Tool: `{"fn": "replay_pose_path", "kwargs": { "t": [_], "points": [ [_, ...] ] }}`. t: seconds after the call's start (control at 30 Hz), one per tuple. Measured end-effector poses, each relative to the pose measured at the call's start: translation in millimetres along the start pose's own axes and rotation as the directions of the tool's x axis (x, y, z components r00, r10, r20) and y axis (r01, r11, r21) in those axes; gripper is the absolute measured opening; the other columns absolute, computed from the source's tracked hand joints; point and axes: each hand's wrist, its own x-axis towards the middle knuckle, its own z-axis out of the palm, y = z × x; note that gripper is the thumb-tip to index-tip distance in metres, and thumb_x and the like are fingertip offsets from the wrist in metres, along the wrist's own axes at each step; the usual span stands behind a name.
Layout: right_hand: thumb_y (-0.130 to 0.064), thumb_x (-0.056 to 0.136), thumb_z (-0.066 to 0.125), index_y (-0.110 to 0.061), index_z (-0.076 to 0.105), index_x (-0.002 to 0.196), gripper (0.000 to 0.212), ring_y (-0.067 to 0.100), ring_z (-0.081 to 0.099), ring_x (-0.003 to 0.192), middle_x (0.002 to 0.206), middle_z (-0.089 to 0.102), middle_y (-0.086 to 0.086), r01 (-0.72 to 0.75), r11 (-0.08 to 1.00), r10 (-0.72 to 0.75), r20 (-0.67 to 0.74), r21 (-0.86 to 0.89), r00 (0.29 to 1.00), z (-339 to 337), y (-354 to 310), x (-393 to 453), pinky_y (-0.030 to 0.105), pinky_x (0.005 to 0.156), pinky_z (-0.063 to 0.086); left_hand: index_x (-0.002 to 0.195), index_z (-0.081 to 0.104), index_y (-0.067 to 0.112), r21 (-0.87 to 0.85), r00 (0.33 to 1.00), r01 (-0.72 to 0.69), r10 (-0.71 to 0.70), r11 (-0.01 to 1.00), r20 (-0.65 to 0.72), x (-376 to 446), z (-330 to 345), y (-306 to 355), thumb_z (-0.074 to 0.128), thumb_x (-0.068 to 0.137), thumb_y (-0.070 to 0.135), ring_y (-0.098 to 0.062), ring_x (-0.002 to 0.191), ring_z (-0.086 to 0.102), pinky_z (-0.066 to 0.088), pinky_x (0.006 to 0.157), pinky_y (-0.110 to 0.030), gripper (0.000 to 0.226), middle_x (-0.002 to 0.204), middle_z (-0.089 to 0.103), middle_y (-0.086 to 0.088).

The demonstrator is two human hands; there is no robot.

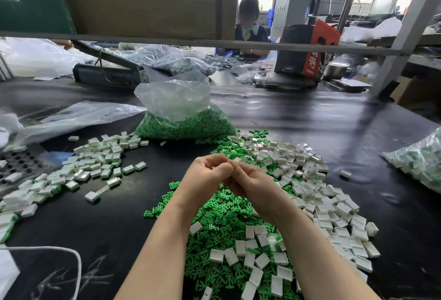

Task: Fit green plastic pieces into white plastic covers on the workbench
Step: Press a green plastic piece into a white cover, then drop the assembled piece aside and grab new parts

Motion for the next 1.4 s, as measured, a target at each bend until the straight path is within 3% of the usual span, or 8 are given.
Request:
{"fn": "replay_pose_path", "kwargs": {
  "t": [0.4,0.5,0.6,0.77,0.87,1.07,1.23,1.4],
  "points": [
    [-0.052,0.095,0.039,-0.009,0.063,0.073,0.054,0.004,0.043,0.042,0.052,0.053,-0.004,-0.082,0.97,0.039,-0.186,-0.229,0.982,-2,-4,2,0.018,0.046,0.038,0.073,0.07,0.018,-0.226,0.96,0.175,-0.217,0.958,-0.176,3,-16,-8,0.058,0.089,0.018,-0.008,0.057,0.061,0.046,0.053,-0.021,0.021,0.068,0.069,0.001],
    [-0.034,0.1,0.049,-0.016,0.063,0.079,0.03,0.006,0.044,0.046,0.059,0.056,-0.006,-0.147,0.892,-0.006,-0.337,-0.427,0.942,-17,1,1,0.022,0.046,0.037,0.082,0.068,0.009,-0.596,0.832,0.215,-0.465,0.773,-0.303,7,-39,-14,0.057,0.095,0.018,-0.004,0.048,0.063,0.051,0.045,-0.017,0.019,0.063,0.07,-0.001],
    [-0.025,0.099,0.053,-0.014,0.062,0.086,0.019,0.013,0.048,0.054,0.071,0.061,0.003,-0.221,0.854,0.015,-0.401,-0.472,0.916,-33,4,0,0.025,0.049,0.043,0.081,0.06,0.009,-0.886,0.745,0.003,-0.593,0.463,-0.307,6,-67,-22,0.051,0.1,0.019,-0.003,0.044,0.063,0.053,0.046,-0.016,0.024,0.052,0.067,0.001],
    [-0.026,0.096,0.057,-0.018,0.065,0.098,0.011,0.016,0.064,0.074,0.084,0.067,-0.002,-0.374,0.687,0.001,-0.514,-0.623,0.858,-55,10,-4,0.04,0.073,0.058,0.08,0.055,0.008,-0.949,0.665,-0.265,-0.679,0.173,-0.31,1,-101,-36,0.034,0.105,0.011,-0.006,0.068,0.066,0.055,0.054,-0.016,0.033,0.052,0.065,-0.001],
    [-0.028,0.095,0.058,-0.021,0.066,0.108,0.017,0.019,0.064,0.089,0.096,0.069,-0.001,-0.432,0.53,0.021,-0.498,-0.73,0.867,-59,13,-4,0.04,0.083,0.056,0.079,0.051,0.01,-0.908,0.653,-0.373,-0.643,0.188,-0.401,-1,-104,-35,0.028,0.105,0.011,-0.01,0.105,0.066,0.056,0.066,-0.02,0.034,0.08,0.067,-0.004],
    [-0.031,0.098,0.05,-0.036,0.055,0.132,0.035,0.02,0.045,0.116,0.13,0.057,-0.005,-0.395,0.382,-0.07,-0.453,-0.835,0.889,-57,20,-3,0.037,0.096,0.039,0.116,0.046,0.0,-0.885,0.7,-0.413,-0.547,0.212,-0.458,-2,-101,-34,0.024,0.106,0.036,-0.02,0.106,0.066,0.055,0.077,-0.028,0.043,0.112,0.064,-0.012],
    [-0.012,0.096,0.042,-0.045,0.034,0.146,0.06,0.022,0.032,0.127,0.143,0.043,-0.01,-0.332,0.315,0.014,-0.346,-0.889,0.938,-48,27,2,0.042,0.104,0.03,0.108,0.053,0.01,-0.912,0.735,-0.25,-0.55,0.324,-0.397,1,-91,-30,0.03,0.104,0.034,-0.017,0.091,0.067,0.053,0.071,-0.027,0.033,0.095,0.069,-0.005],
    [-0.022,0.097,0.051,-0.031,0.06,0.119,0.025,0.017,0.05,0.115,0.12,0.063,-0.009,-0.298,0.327,-0.155,-0.362,-0.897,0.919,-48,30,4,0.039,0.101,0.039,0.09,0.067,0.016,-0.824,0.846,0.058,-0.467,0.563,-0.259,4,-65,-22,0.043,0.1,0.029,-0.006,0.059,0.062,0.044,0.061,-0.02,0.029,0.069,0.071,0.005]
  ]
}}
